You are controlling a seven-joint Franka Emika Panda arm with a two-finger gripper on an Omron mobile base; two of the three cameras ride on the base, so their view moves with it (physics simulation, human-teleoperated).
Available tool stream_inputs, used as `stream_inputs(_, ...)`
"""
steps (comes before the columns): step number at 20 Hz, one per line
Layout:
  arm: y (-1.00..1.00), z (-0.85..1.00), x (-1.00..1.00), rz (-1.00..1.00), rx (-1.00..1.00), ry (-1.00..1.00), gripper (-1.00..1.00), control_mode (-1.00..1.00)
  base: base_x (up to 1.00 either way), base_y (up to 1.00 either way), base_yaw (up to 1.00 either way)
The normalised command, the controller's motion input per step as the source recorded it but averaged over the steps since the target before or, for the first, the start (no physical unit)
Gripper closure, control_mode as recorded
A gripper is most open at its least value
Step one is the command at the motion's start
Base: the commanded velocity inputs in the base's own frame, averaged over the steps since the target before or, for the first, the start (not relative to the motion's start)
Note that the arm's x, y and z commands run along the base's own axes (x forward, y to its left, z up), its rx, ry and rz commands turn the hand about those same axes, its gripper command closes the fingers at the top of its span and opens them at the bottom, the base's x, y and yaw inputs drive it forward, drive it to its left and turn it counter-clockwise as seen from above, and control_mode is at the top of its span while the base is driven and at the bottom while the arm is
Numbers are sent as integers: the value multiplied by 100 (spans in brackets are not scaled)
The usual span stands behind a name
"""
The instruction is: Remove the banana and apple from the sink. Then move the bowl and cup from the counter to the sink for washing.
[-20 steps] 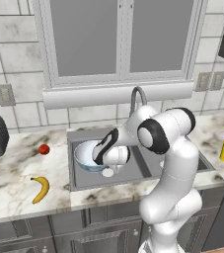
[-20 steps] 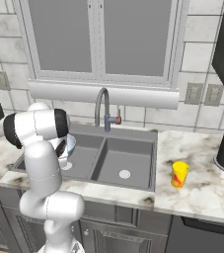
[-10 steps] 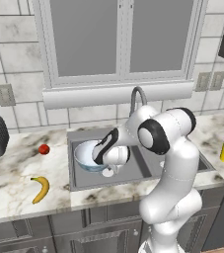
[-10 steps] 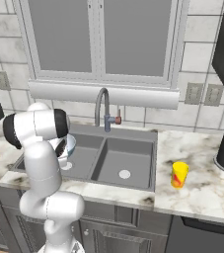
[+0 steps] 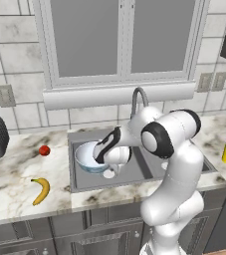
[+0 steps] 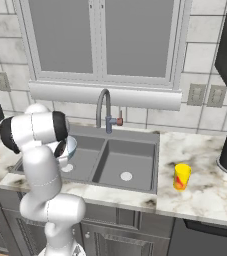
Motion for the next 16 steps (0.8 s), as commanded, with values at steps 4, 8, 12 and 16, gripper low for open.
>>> stream_inputs(4, -1, 22, -9, 3, 0, 0, -100, -100, 0, 0, 0)
stream_inputs(8, -4, 23, -17, 0, 0, 0, -100, -100, 0, 0, 0)
stream_inputs(12, -7, 22, -20, 0, 0, 0, -100, -100, 0, 0, 0)
stream_inputs(16, -10, 21, -21, 0, 0, 0, -100, -100, 0, 0, 0)
